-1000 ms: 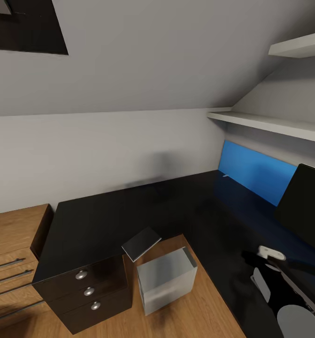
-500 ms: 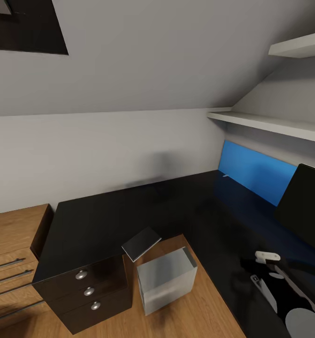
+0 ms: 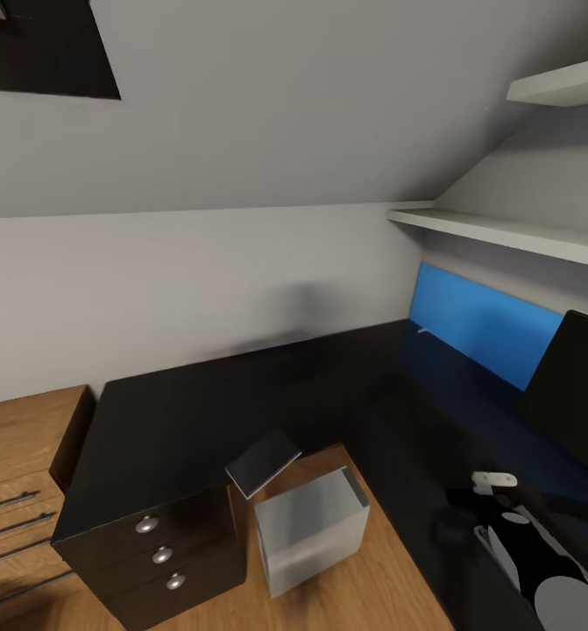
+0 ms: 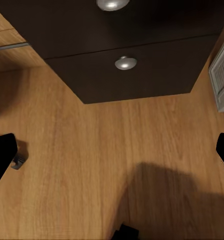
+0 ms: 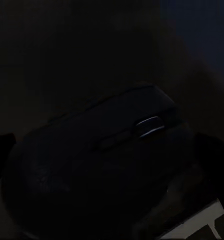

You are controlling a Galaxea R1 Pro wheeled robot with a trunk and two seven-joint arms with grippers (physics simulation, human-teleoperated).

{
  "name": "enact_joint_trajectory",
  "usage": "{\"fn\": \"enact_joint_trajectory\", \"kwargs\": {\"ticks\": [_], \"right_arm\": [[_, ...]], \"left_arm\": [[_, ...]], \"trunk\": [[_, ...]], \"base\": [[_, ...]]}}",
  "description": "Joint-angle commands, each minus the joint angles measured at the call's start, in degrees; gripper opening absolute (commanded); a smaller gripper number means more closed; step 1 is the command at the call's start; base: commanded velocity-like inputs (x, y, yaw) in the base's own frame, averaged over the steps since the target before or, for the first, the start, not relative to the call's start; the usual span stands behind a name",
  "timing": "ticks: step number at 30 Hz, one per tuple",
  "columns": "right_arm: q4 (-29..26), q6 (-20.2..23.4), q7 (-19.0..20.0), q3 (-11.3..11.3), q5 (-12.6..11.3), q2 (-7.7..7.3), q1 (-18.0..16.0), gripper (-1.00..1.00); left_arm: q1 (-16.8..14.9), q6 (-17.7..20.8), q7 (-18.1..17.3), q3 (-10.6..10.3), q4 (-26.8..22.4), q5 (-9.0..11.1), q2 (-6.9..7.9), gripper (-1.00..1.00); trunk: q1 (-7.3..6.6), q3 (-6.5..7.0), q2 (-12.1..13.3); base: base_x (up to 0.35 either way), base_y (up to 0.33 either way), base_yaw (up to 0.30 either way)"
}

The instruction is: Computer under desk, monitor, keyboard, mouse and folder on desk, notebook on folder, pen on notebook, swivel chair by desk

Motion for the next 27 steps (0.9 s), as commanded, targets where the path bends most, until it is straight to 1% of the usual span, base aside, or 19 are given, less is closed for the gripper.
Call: {"fn": "enact_joint_trajectory", "kwargs": {"ticks": [1,7,8,12,15,18,19,27], "right_arm": [[-0.1,0.2,0.4,-0.5,0.6,0.05,0.0,-1.00],[0.1,0.4,0.2,-0.5,0.7,-0.06,-0.4,-1.00],[0.4,0.4,0.1,-0.5,0.7,-0.21,-0.6,-1.00],[4.3,0.4,0.0,-0.5,0.7,-1.42,-2.6,-1.00],[5.5,0.3,0.0,-0.5,0.7,-1.70,-3.4,-1.00],[5.7,0.2,-0.1,-0.5,0.7,-1.77,-3.6,-1.00],[5.9,-0.7,-0.1,-0.5,0.7,-1.80,-3.6,-1.00],[5.9,-0.9,0.0,-0.5,0.7,-1.81,-3.6,-1.00]], "left_arm": [[-0.1,-0.4,0.4,-0.5,0.0,0.6,0.09,1.00],[-0.1,-0.4,0.4,-0.5,0.0,0.6,0.09,1.00],[-0.1,-0.4,0.4,-0.5,0.0,0.6,0.08,1.00],[-0.1,-0.4,0.5,-0.7,0.0,0.6,0.01,1.00],[-0.1,-0.4,0.5,-0.7,0.0,0.7,-0.01,1.00],[-0.1,-0.4,0.5,-0.6,-0.1,0.7,-0.35,1.00],[-0.1,-0.4,0.4,-0.6,-0.1,0.7,-0.65,1.00],[-0.1,-0.4,0.5,-0.6,-0.1,0.7,-0.70,1.00]], "trunk": [[0.04,-0.07,0.0],[0.04,-0.07,0.0],[0.04,-0.07,0.0],[0.04,-0.07,0.0],[0.04,-0.07,0.0],[0.69,-0.61,-1.3],[0.91,-0.79,-1.7],[2.67,-2.23,-4.9]], "base": [[0.228,0.000,0.000],[0.063,0.000,0.000],[0.010,0.000,0.000],[0.003,0.000,0.000],[0.000,0.000,0.000],[0.000,0.000,0.000],[0.000,0.000,0.000],[0.000,0.000,0.000]]}}
